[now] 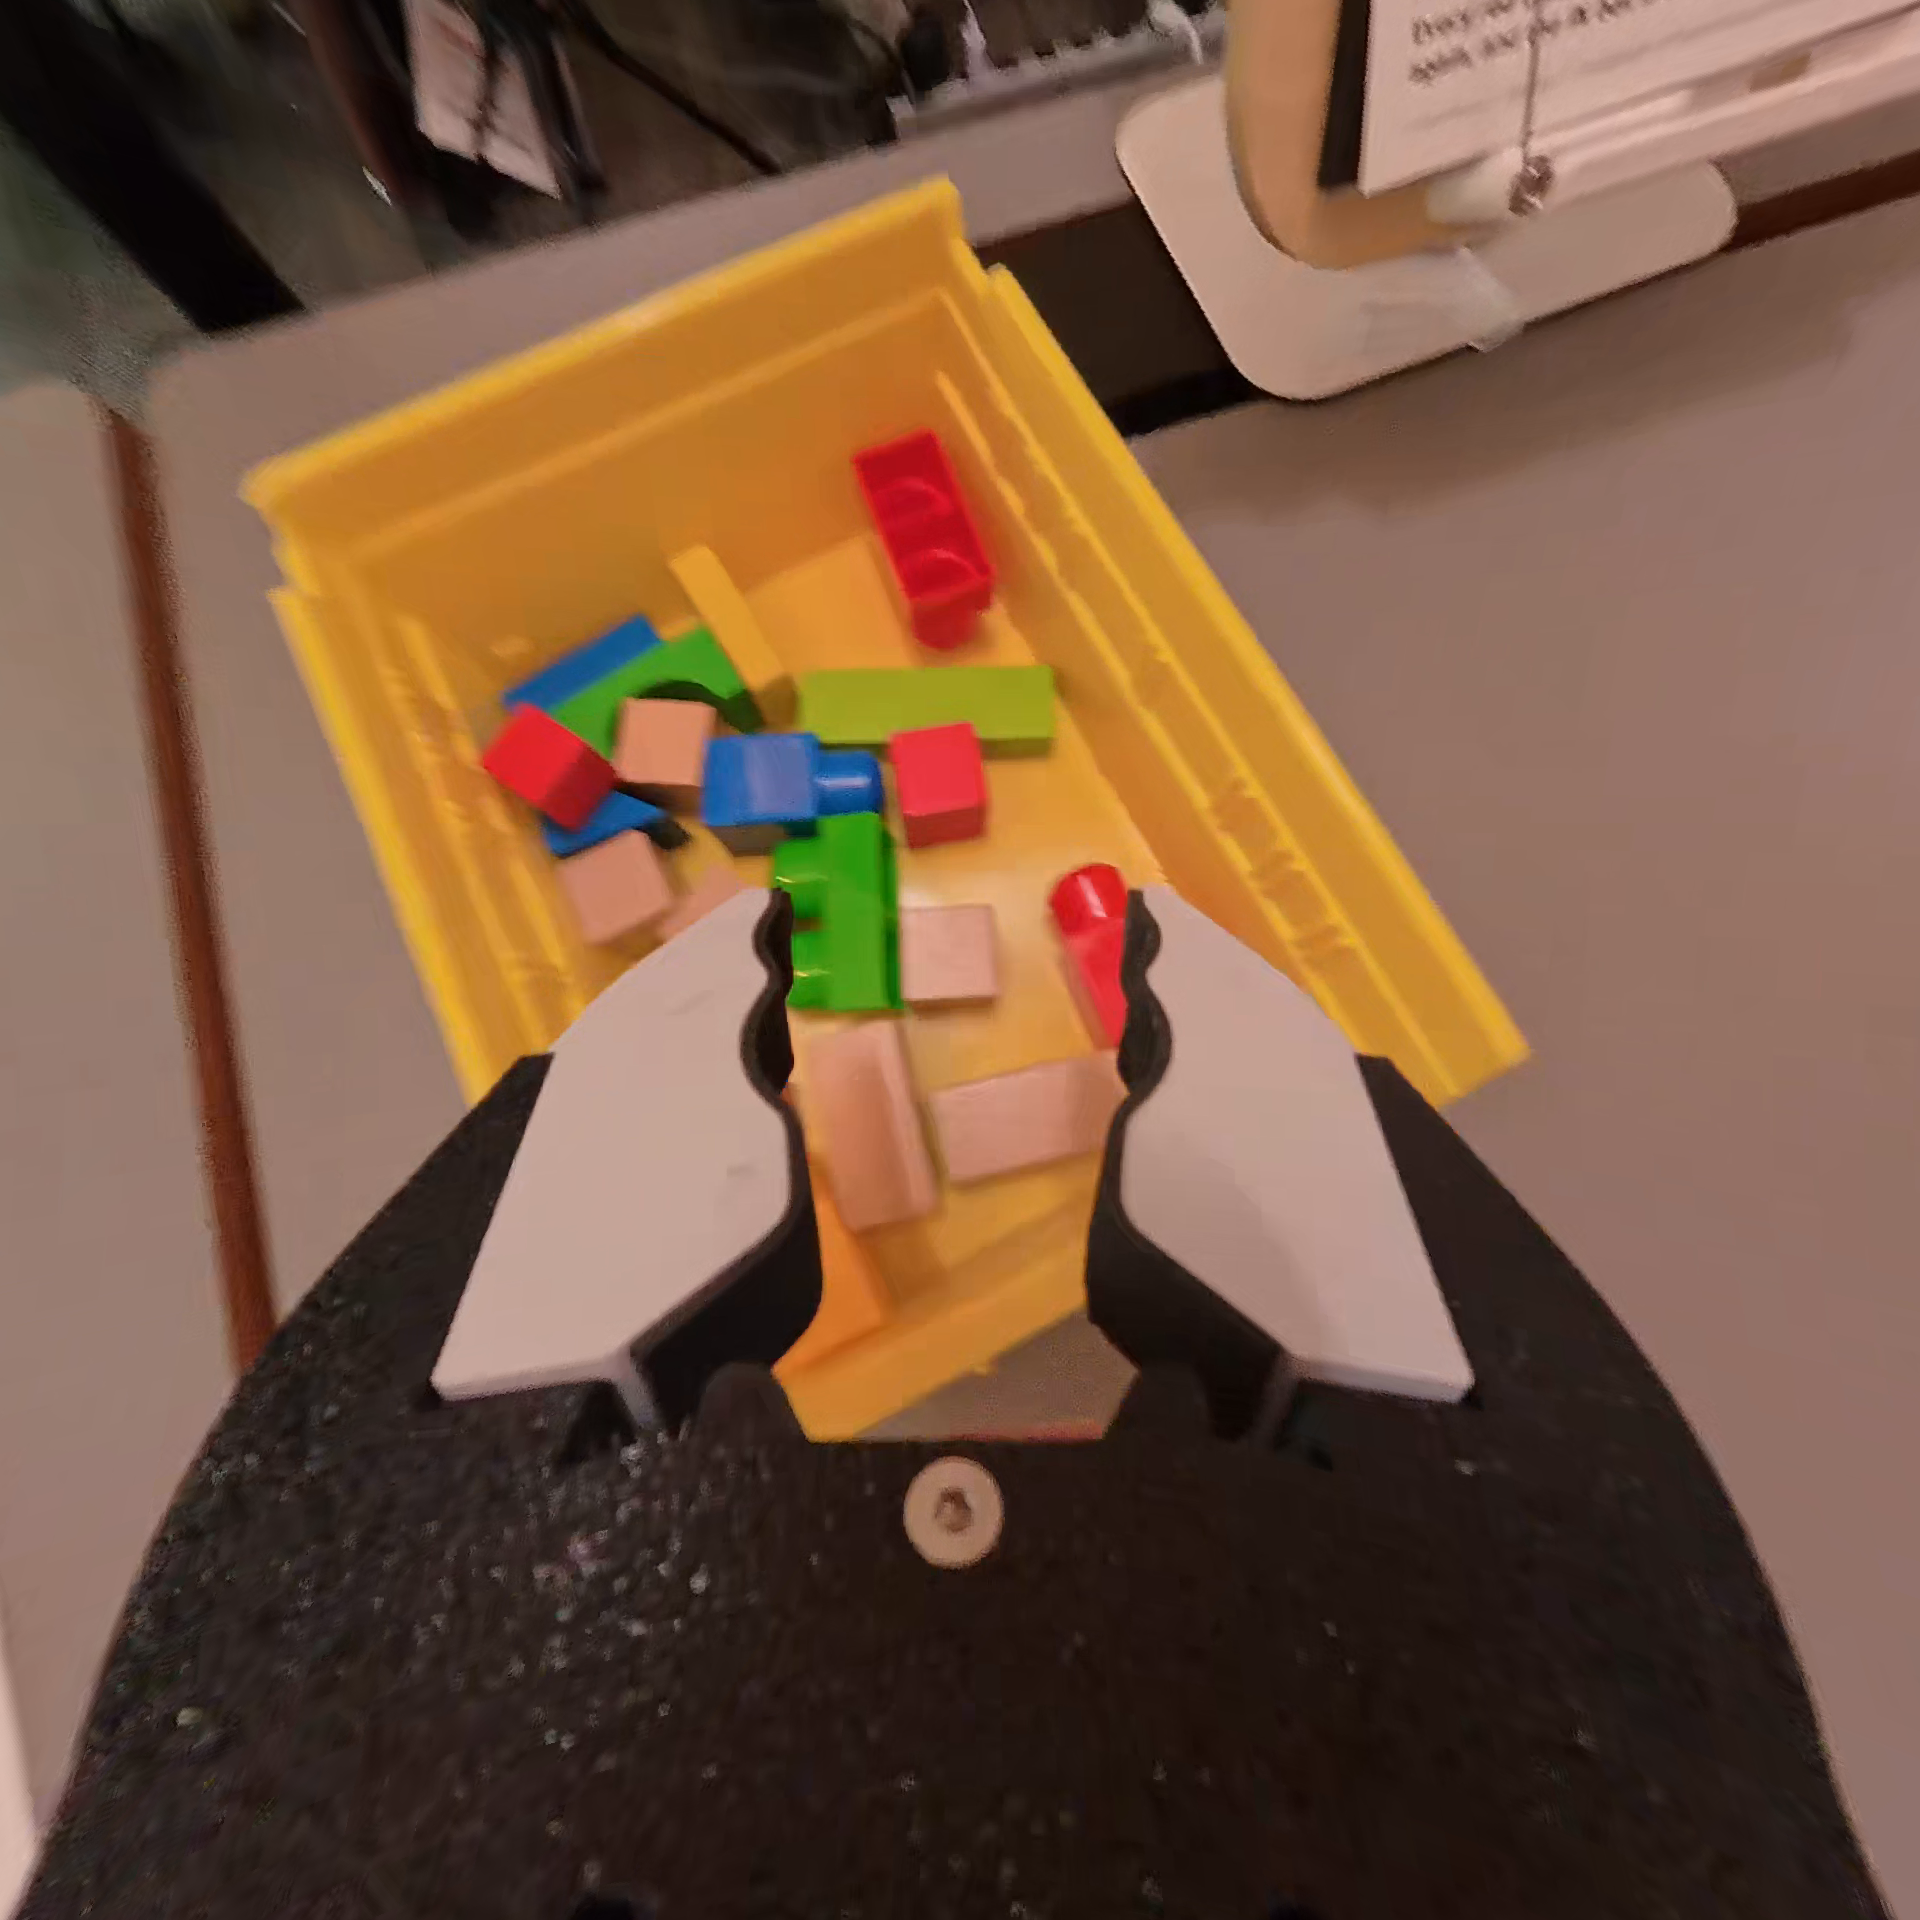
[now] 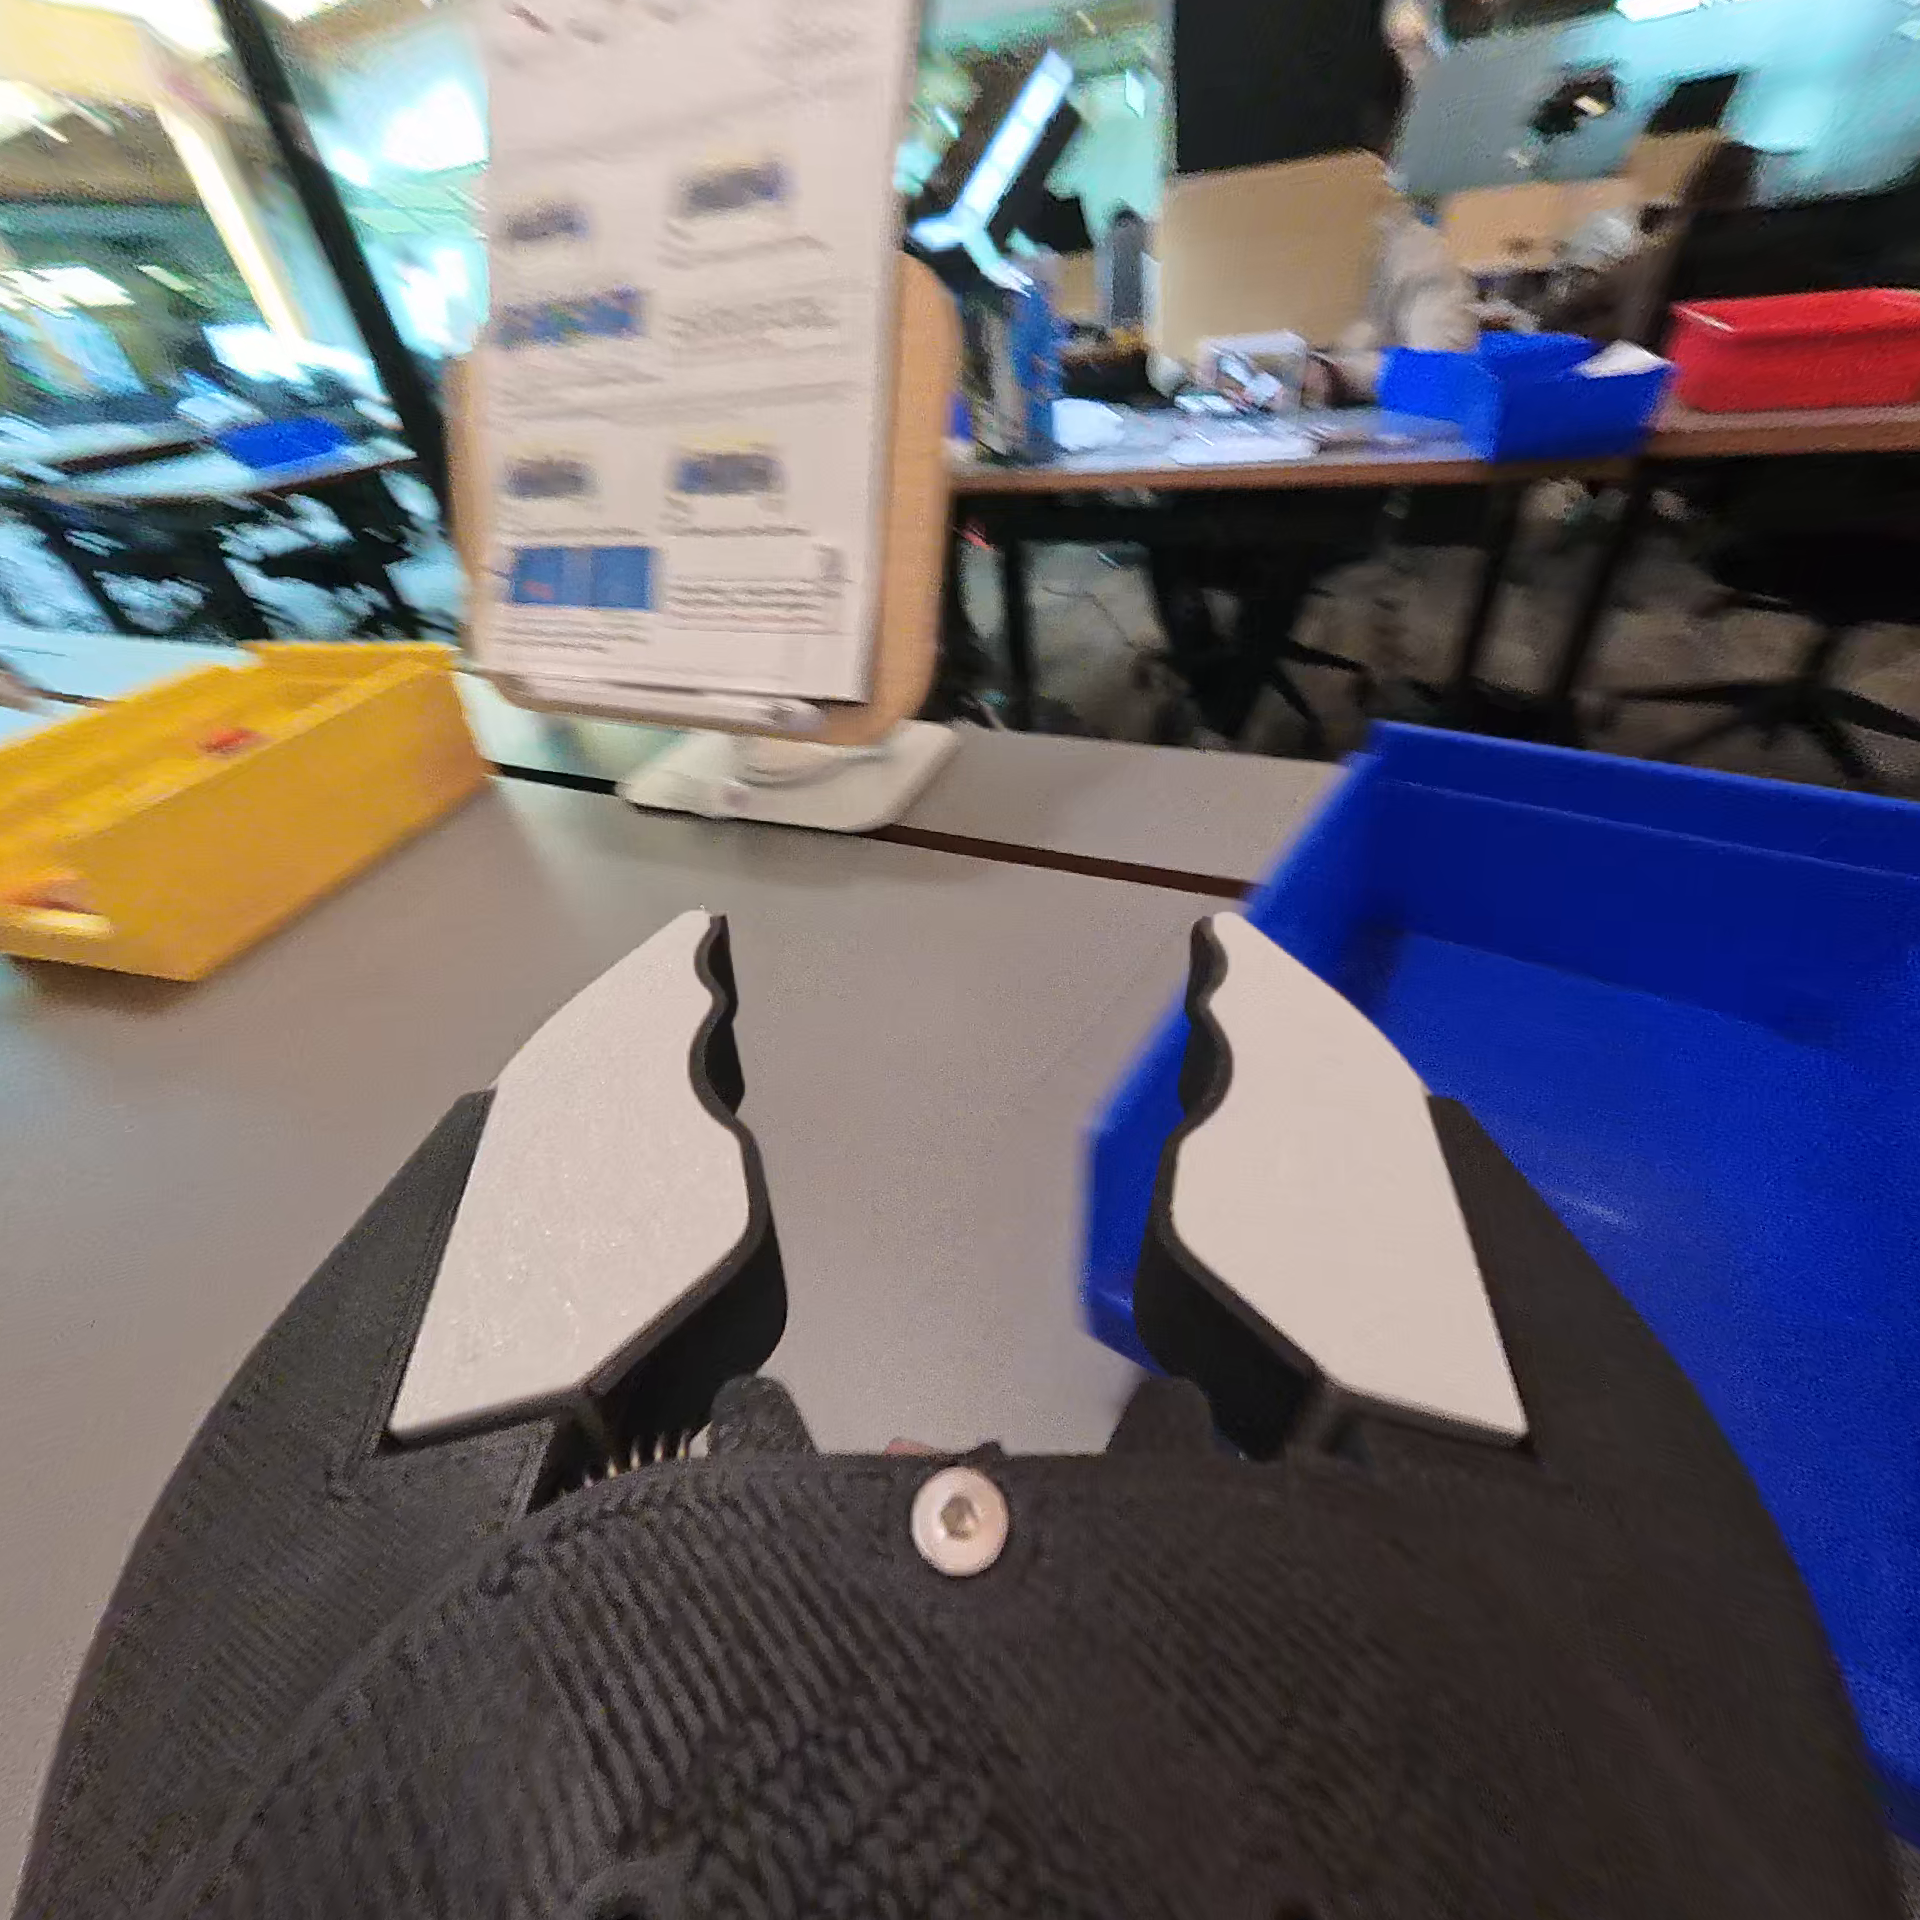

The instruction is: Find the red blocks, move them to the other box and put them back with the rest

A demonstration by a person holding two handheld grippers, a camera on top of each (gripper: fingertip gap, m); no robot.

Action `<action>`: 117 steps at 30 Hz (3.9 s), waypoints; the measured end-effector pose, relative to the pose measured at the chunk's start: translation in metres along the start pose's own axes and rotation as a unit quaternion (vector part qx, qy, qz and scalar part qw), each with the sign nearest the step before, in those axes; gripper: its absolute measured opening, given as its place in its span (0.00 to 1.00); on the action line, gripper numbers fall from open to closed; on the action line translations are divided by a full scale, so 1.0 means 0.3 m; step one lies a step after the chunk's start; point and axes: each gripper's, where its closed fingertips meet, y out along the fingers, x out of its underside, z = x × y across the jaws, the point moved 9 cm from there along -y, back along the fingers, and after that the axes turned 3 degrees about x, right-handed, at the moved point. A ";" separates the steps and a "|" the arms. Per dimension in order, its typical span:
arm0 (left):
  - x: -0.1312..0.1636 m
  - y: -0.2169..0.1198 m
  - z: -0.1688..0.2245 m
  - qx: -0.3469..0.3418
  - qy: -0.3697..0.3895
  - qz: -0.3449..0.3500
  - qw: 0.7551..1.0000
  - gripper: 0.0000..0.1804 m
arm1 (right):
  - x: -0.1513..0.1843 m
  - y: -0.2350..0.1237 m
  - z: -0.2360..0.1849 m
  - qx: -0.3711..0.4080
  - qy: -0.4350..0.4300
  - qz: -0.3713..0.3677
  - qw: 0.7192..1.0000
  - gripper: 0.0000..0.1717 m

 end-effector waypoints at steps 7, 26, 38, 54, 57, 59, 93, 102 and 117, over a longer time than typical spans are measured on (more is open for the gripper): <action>-0.024 0.116 0.057 0.006 -0.016 -0.160 0.987 0.33 | 0.026 0.024 -0.248 -0.112 0.003 0.057 0.992 0.55; -0.102 0.476 0.003 -0.049 -0.103 -0.296 0.948 0.24 | 0.011 -0.039 -0.174 -0.073 -0.033 0.077 0.994 0.47; -0.088 0.506 -0.025 -0.089 -0.094 -0.312 0.941 0.24 | 0.037 -0.017 -0.162 -0.070 -0.037 0.059 0.995 0.46; -0.180 0.174 0.011 -0.005 -0.060 -0.055 0.997 0.17 | 0.051 0.000 -0.196 -0.052 -0.085 0.026 0.995 0.39; -0.202 0.023 0.120 0.075 -0.045 0.047 0.995 0.17 | 0.052 0.017 -0.228 -0.055 -0.093 0.021 0.994 0.40; -0.193 -0.049 0.228 0.155 -0.033 0.110 0.981 0.17 | 0.050 0.028 -0.271 -0.079 -0.103 0.025 0.991 0.40; 0.134 0.242 1.151 0.703 -0.112 0.063 0.699 0.16 | 0.176 0.074 -0.616 -0.283 -0.424 0.105 0.854 0.20; 0.117 0.246 1.085 0.483 -0.011 0.200 0.852 0.37 | 0.035 -0.013 -0.167 0.085 -0.274 0.016 0.958 0.20; 0.144 0.289 1.088 0.417 0.049 0.171 0.891 0.34 | 0.145 0.010 0.483 0.281 -0.157 -0.299 0.898 0.21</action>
